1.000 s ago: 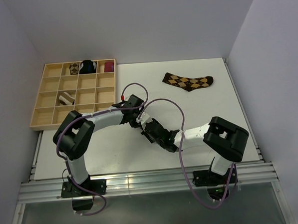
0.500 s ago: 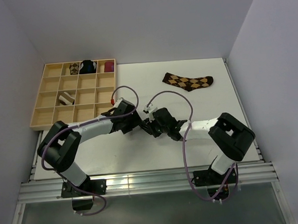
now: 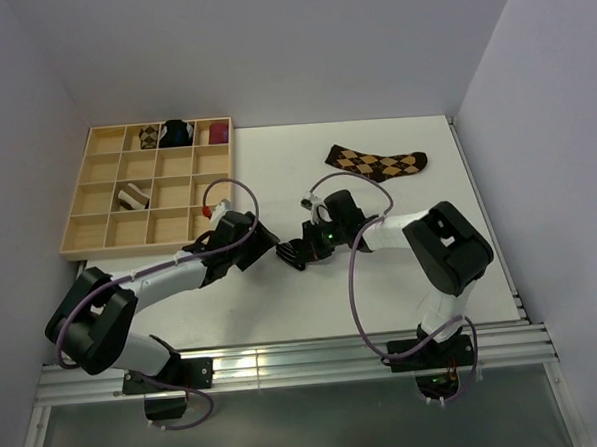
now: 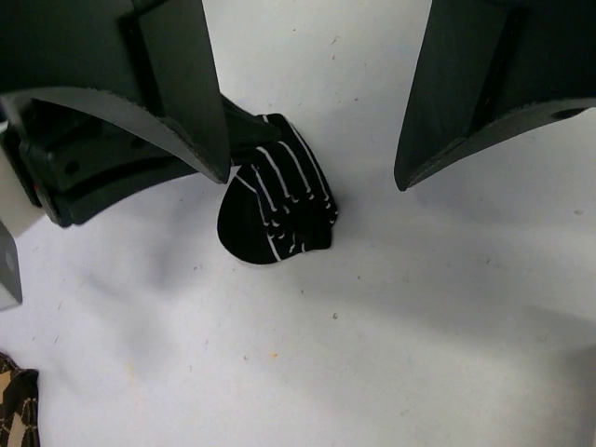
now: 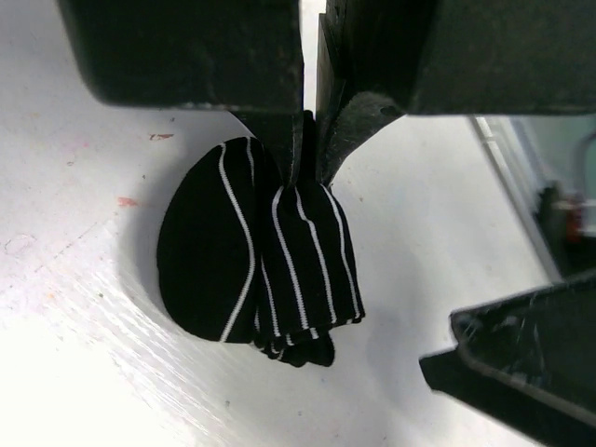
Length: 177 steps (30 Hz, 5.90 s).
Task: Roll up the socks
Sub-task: Roll the sock at the center of the board.
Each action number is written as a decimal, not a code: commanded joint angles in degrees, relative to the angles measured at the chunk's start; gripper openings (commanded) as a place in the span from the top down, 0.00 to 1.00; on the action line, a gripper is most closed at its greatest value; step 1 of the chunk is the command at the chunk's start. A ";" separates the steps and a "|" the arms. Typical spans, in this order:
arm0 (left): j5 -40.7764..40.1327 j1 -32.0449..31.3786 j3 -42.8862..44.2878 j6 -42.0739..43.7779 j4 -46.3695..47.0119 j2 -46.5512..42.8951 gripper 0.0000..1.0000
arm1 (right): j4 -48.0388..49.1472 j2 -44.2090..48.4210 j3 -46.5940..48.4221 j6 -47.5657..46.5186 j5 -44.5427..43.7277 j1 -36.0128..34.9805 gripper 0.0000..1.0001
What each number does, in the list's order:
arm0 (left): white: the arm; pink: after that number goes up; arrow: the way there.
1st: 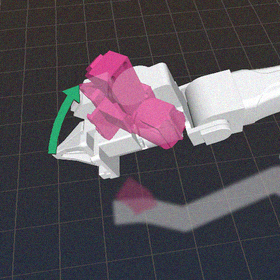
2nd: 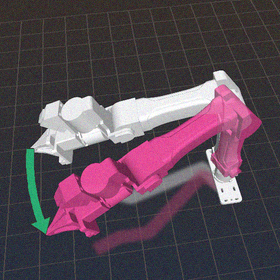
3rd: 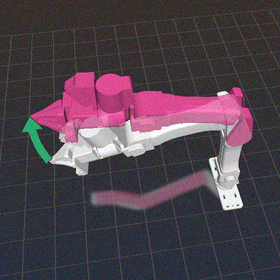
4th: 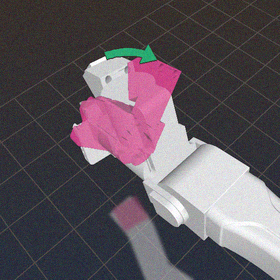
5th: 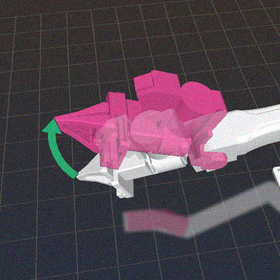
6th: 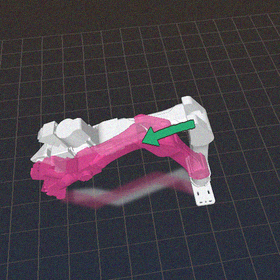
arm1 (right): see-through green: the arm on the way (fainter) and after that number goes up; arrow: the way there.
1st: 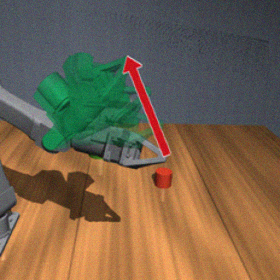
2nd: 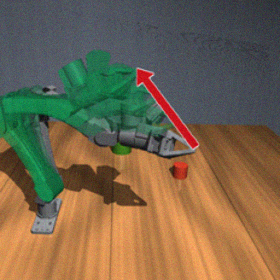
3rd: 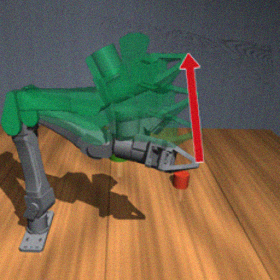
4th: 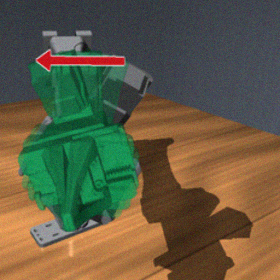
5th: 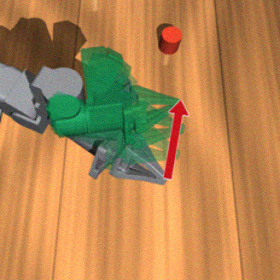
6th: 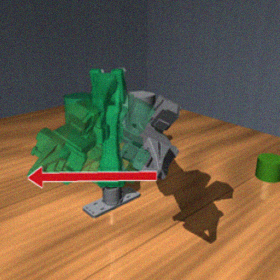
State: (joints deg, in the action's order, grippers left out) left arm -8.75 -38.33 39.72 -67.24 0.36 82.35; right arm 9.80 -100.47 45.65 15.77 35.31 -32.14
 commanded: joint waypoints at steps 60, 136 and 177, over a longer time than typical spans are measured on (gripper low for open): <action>0.84 -2.28 29.88 14.16 -30.95 26.11 0.97 | 11.38 12.59 -7.42 -17.17 -55.88 -27.44 0.40; 4.45 -1.05 3.87 -5.71 1.05 7.48 0.31 | 14.45 -15.28 0.05 19.38 18.13 7.18 1.00; 0.67 -0.79 19.94 5.45 -24.25 19.51 0.86 | 3.02 9.05 -5.56 -0.56 -15.33 -1.42 0.53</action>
State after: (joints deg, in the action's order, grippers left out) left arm -4.86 -39.09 56.93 -67.75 -13.93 99.55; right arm 12.21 -96.73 42.22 21.26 32.58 -30.61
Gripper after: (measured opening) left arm 0.217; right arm 0.457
